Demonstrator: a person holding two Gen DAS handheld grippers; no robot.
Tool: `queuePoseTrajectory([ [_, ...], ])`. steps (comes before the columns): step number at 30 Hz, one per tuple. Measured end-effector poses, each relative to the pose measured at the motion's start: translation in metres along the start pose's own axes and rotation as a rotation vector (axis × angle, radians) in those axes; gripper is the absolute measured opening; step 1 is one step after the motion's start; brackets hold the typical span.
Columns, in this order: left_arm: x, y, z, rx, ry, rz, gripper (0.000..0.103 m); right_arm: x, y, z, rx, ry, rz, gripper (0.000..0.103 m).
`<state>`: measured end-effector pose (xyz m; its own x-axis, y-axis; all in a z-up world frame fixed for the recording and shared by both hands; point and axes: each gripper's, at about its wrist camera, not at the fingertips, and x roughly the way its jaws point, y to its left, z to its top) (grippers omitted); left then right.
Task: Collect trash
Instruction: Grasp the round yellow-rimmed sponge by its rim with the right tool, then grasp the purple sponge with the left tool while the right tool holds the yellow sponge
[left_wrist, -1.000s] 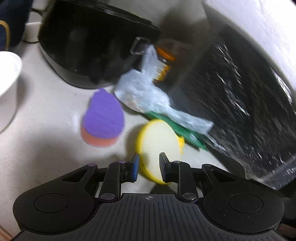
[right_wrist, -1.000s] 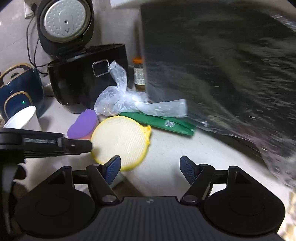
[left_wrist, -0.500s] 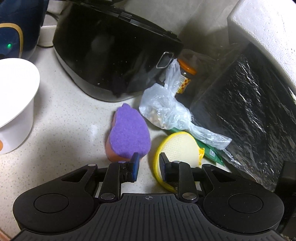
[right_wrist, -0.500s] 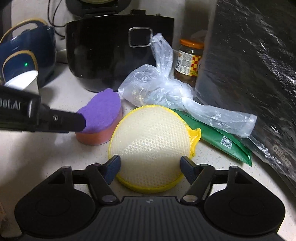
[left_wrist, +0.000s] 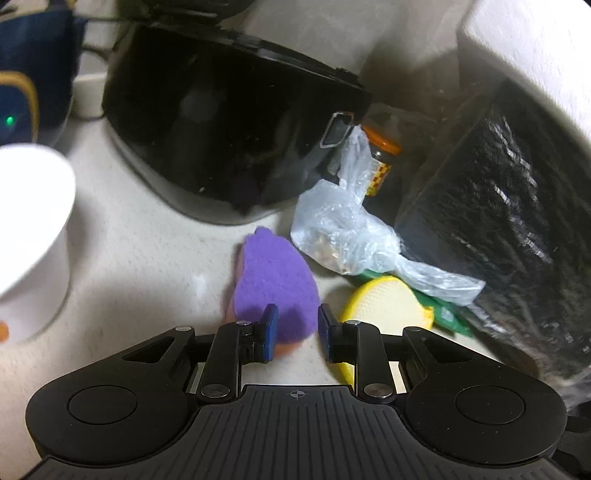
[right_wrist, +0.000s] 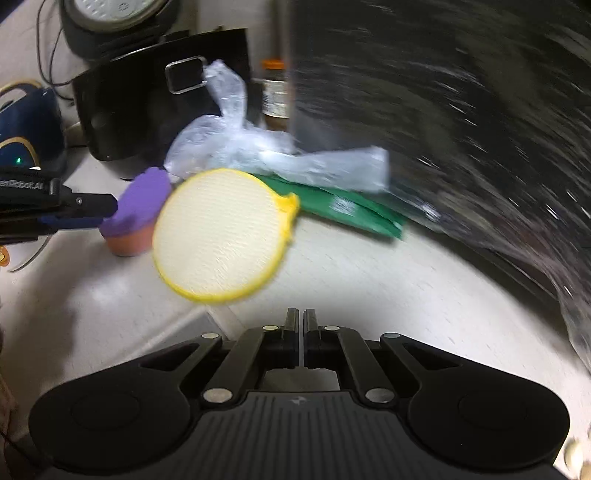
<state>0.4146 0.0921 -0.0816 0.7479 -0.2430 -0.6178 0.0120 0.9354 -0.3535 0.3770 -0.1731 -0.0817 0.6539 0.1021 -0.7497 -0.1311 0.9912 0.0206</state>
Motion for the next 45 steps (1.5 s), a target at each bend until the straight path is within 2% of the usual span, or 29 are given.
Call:
queuePoseTrajectory([
  [3, 0.009, -0.017, 0.004, 0.102, -0.016, 0.011, 0.027, -0.009, -0.007, -0.011, 0.008, 0.002, -0.005, 0.003],
  [5, 0.014, -0.029, 0.006, 0.194, -0.033, 0.064, 0.027, -0.014, -0.008, -0.015, 0.008, 0.0, -0.007, 0.004],
  [7, 0.019, -0.036, 0.008, 0.266, -0.048, 0.134, 0.027, -0.02, -0.006, -0.017, 0.005, -0.012, -0.007, 0.014],
  [9, 0.021, -0.032, 0.012, 0.263, -0.052, 0.159, 0.027, -0.026, -0.003, -0.014, -0.009, -0.048, 0.009, 0.051],
  [11, 0.017, -0.02, 0.015, 0.202, -0.046, 0.134, 0.027, -0.032, 0.005, -0.008, -0.039, -0.103, 0.027, 0.066],
  [12, 0.015, -0.014, 0.015, 0.166, -0.04, 0.109, 0.027, -0.033, 0.011, -0.004, -0.06, -0.128, 0.041, 0.066],
  [15, 0.01, 0.004, 0.016, 0.022, 0.016, -0.066, 0.027, -0.024, 0.025, 0.015, -0.095, -0.148, 0.124, 0.067],
  [16, 0.007, 0.007, 0.014, 0.009, 0.025, -0.098, 0.027, -0.015, 0.027, 0.022, -0.09, -0.143, 0.163, 0.067],
  [17, 0.003, 0.006, 0.013, 0.016, 0.02, -0.1, 0.027, -0.006, 0.028, 0.029, -0.076, -0.133, 0.18, 0.067],
  [20, -0.004, 0.009, 0.009, 0.01, 0.013, -0.096, 0.027, 0.026, 0.02, 0.046, 0.007, -0.086, 0.158, 0.067],
  [23, 0.001, 0.008, 0.004, -0.013, 0.059, -0.162, 0.027, 0.052, 0.009, 0.053, 0.088, -0.045, 0.153, 0.067],
  [25, 0.006, 0.001, -0.002, 0.015, 0.087, -0.179, 0.027, 0.059, 0.001, 0.052, 0.158, -0.031, 0.205, 0.067],
  [26, 0.009, -0.004, -0.005, 0.033, 0.106, -0.185, 0.027, 0.06, -0.002, 0.049, 0.191, -0.027, 0.24, 0.065],
  [27, 0.011, -0.007, -0.007, 0.042, 0.12, -0.189, 0.027, 0.059, -0.004, 0.047, 0.209, -0.021, 0.27, 0.051],
  [30, 0.018, -0.014, -0.014, 0.041, 0.154, -0.201, 0.027, 0.05, -0.006, 0.04, 0.224, -0.007, 0.337, 0.027],
  [32, 0.022, -0.02, -0.018, 0.04, 0.171, -0.209, 0.027, 0.038, -0.008, 0.039, 0.228, -0.02, 0.364, 0.019],
  [37, 0.021, -0.047, -0.025, 0.092, 0.182, -0.306, 0.027, -0.003, -0.029, 0.024, 0.263, -0.079, 0.383, 0.014],
  [41, 0.02, -0.064, -0.026, 0.14, 0.151, -0.275, 0.027, -0.025, -0.054, 0.009, 0.322, -0.093, 0.344, 0.014],
  [45, 0.029, -0.074, -0.033, 0.162, 0.195, -0.281, 0.027, -0.049, -0.074, -0.007, 0.348, -0.131, 0.252, 0.013],
])
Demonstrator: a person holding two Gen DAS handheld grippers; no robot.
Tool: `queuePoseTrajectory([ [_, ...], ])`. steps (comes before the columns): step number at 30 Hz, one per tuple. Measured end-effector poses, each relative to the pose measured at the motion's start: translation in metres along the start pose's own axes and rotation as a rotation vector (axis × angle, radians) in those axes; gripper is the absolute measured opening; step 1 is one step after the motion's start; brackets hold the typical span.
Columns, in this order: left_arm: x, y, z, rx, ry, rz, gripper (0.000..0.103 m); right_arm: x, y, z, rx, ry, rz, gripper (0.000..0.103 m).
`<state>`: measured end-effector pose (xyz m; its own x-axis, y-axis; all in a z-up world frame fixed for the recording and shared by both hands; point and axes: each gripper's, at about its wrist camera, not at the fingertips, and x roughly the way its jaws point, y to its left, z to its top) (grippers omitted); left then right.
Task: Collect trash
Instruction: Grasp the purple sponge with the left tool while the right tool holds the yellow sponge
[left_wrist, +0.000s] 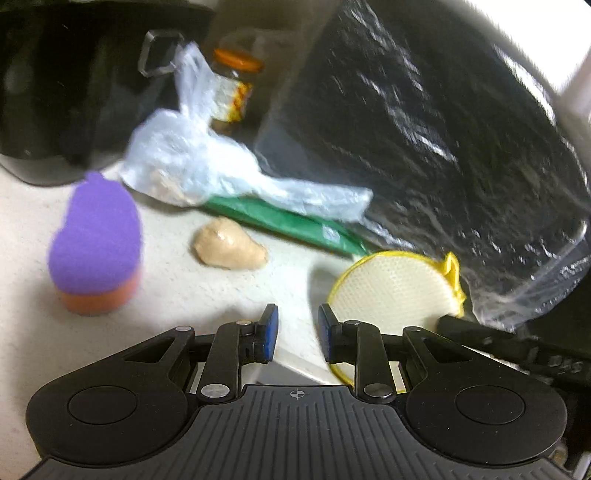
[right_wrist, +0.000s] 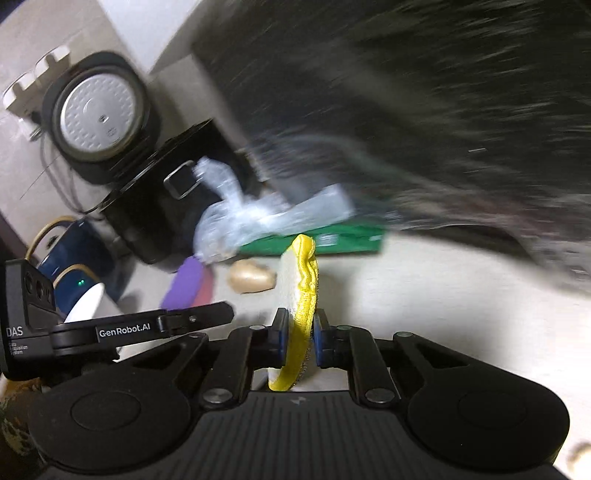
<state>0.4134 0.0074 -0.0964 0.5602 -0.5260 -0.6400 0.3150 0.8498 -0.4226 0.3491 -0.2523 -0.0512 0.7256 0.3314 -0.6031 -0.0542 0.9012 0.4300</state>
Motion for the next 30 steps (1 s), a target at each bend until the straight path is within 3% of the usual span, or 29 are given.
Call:
queuePoseTrajectory([
  [5, 0.026, -0.015, -0.008, 0.018, 0.068, -0.076, 0.027, -0.019, -0.003, -0.004, -0.007, -0.029, 0.028, 0.015],
  [8, 0.032, -0.018, -0.012, 0.026, 0.081, -0.068, 0.027, -0.005, -0.001, -0.004, -0.016, -0.006, 0.017, 0.02],
  [11, 0.017, -0.015, -0.007, 0.031, 0.044, -0.04, 0.027, 0.014, -0.003, -0.004, -0.008, 0.024, -0.002, 0.017],
  [14, -0.013, -0.014, 0.005, 0.094, -0.095, 0.092, 0.027, 0.019, -0.003, -0.006, -0.02, 0.038, -0.003, 0.015],
  [17, -0.033, -0.008, 0.018, 0.188, -0.228, 0.351, 0.027, 0.017, -0.004, -0.008, -0.025, 0.034, -0.003, 0.015],
  [19, -0.037, 0.011, 0.027, 0.152, -0.249, 0.461, 0.027, 0.017, -0.009, -0.01, -0.008, 0.035, -0.003, 0.015],
  [23, -0.037, 0.075, 0.043, -0.109, -0.228, 0.466, 0.027, 0.014, -0.016, -0.013, 0.013, 0.036, -0.009, 0.015],
  [25, -0.031, 0.098, 0.045, -0.186, -0.208, 0.468, 0.027, 0.014, -0.017, -0.014, 0.015, 0.04, -0.012, 0.015],
  [28, -0.021, 0.11, 0.045, -0.196, -0.2, 0.411, 0.027, 0.013, -0.019, -0.015, 0.011, 0.046, -0.018, 0.015],
  [30, -0.011, 0.1, 0.048, -0.136, -0.163, 0.333, 0.029, 0.013, -0.019, -0.015, 0.01, 0.052, -0.025, 0.016],
])
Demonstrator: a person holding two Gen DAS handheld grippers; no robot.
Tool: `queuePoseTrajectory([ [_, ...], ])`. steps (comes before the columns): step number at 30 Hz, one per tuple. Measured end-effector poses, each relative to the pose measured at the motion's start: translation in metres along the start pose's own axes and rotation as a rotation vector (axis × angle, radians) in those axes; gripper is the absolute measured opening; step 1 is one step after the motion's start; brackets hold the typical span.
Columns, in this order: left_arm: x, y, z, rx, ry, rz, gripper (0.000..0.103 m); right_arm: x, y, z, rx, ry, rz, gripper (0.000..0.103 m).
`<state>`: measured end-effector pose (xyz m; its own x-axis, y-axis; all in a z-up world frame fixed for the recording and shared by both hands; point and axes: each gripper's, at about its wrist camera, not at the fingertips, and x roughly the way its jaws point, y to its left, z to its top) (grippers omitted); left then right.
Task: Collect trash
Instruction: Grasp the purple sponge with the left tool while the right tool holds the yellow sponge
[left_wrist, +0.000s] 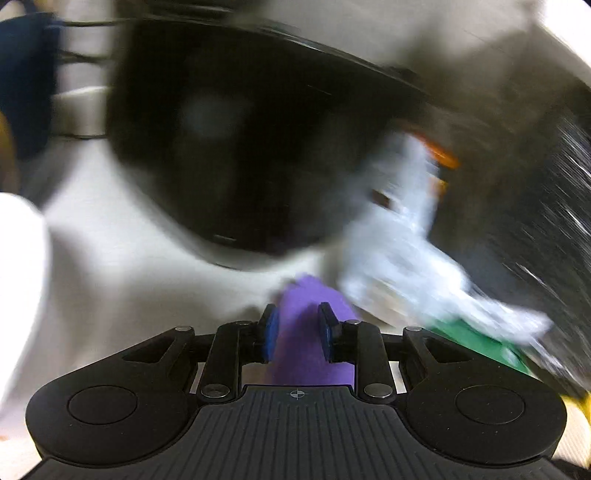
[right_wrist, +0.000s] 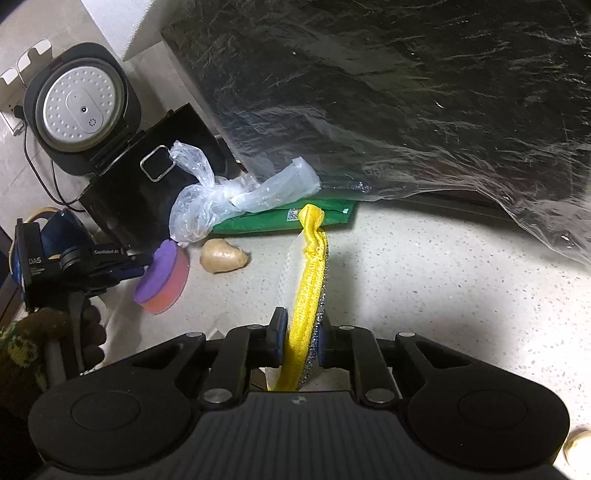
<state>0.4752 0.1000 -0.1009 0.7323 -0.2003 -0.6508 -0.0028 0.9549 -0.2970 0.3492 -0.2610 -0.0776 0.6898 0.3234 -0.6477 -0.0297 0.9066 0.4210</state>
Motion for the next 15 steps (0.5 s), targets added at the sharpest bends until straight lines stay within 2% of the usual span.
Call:
queuePoseTrajectory([
  [2, 0.003, -0.018, -0.004, 0.12, 0.022, -0.06, 0.031, 0.0, -0.001, 0.0, 0.001, 0.006, -0.007, 0.016],
  [3, 0.001, -0.023, -0.007, 0.165, 0.022, -0.065, 0.031, 0.0, -0.002, -0.001, 0.004, 0.008, -0.009, 0.016],
  [5, -0.011, -0.03, -0.01, 0.216, -0.007, -0.046, 0.03, -0.001, -0.002, -0.002, 0.004, 0.011, -0.011, 0.016],
  [6, -0.022, -0.035, -0.012, 0.254, -0.049, -0.018, 0.03, -0.002, -0.001, -0.002, 0.001, 0.011, -0.013, 0.016],
  [8, -0.04, -0.053, -0.02, 0.358, -0.094, 0.021, 0.03, -0.004, 0.0, -0.004, -0.006, 0.008, -0.016, 0.016],
  [10, -0.042, -0.074, -0.03, 0.47, -0.063, 0.024, 0.033, -0.005, 0.001, -0.005, -0.013, 0.006, -0.019, 0.016],
  [12, -0.036, -0.092, -0.043, 0.574, -0.019, 0.06, 0.035, -0.005, 0.002, -0.006, -0.018, 0.003, -0.02, 0.016],
  [14, -0.024, -0.1, -0.053, 0.611, 0.029, 0.08, 0.035, -0.006, 0.003, -0.006, -0.018, 0.001, -0.019, 0.016],
  [15, -0.022, -0.101, -0.056, 0.618, 0.022, 0.084, 0.042, -0.006, 0.003, -0.007, -0.019, -0.001, -0.02, 0.016],
])
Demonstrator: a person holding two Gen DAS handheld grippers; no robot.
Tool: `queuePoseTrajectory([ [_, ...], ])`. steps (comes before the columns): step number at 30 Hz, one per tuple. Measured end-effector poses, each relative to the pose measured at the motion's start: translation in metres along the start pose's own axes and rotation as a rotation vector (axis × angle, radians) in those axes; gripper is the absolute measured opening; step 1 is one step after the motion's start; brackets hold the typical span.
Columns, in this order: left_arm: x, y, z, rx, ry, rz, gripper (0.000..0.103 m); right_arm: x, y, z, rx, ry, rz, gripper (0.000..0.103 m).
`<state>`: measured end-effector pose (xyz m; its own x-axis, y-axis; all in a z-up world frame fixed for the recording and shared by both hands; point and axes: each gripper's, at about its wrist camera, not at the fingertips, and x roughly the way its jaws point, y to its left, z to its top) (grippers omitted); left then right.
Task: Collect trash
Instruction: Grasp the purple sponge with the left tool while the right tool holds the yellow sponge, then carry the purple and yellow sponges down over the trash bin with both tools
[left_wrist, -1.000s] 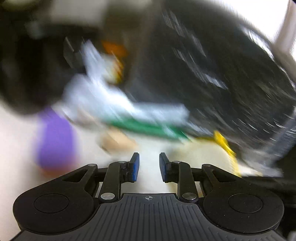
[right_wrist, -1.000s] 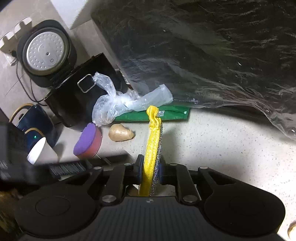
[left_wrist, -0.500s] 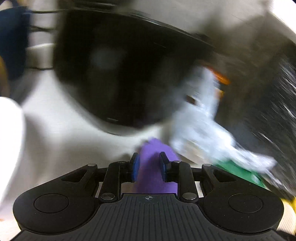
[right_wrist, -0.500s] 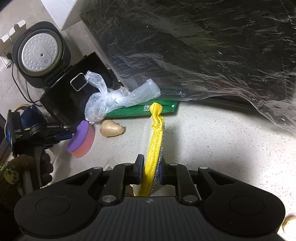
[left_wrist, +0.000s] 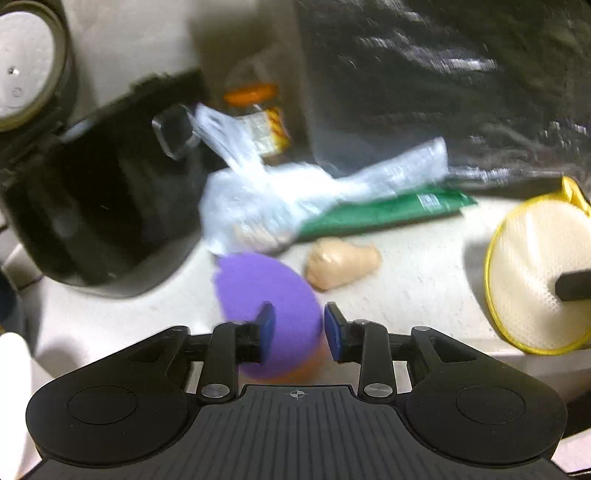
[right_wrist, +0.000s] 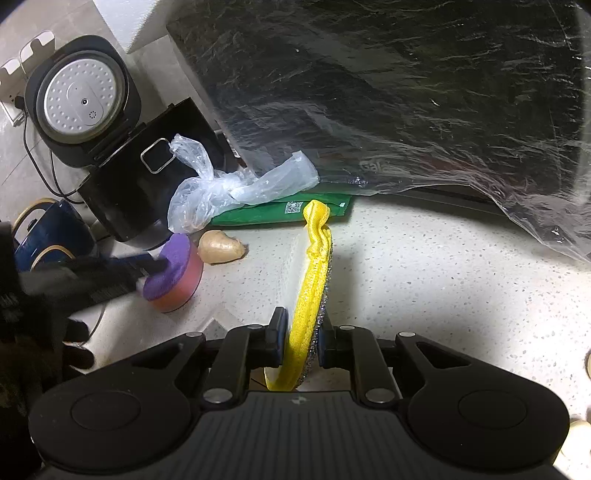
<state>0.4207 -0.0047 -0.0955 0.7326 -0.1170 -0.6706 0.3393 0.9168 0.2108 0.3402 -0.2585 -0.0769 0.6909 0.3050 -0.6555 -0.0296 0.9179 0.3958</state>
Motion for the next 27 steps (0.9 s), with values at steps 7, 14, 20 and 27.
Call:
queuePoseTrajectory([
  [7, 0.0, 0.006, 0.002, -0.117, -0.044, -0.157, 0.083, -0.004, 0.0, -0.003, 0.002, 0.001, 0.011, 0.016],
  [14, 0.015, 0.043, 0.008, -0.332, 0.004, -0.027, 0.081, -0.005, -0.002, -0.006, -0.007, 0.0, 0.016, 0.016],
  [20, 0.04, 0.033, 0.004, -0.284, 0.095, 0.036, 0.082, -0.006, -0.003, -0.009, -0.014, 0.004, 0.014, 0.016],
  [27, 0.047, 0.04, 0.002, -0.312, 0.072, -0.009, 0.073, -0.006, -0.003, -0.012, -0.044, 0.003, -0.002, 0.02],
])
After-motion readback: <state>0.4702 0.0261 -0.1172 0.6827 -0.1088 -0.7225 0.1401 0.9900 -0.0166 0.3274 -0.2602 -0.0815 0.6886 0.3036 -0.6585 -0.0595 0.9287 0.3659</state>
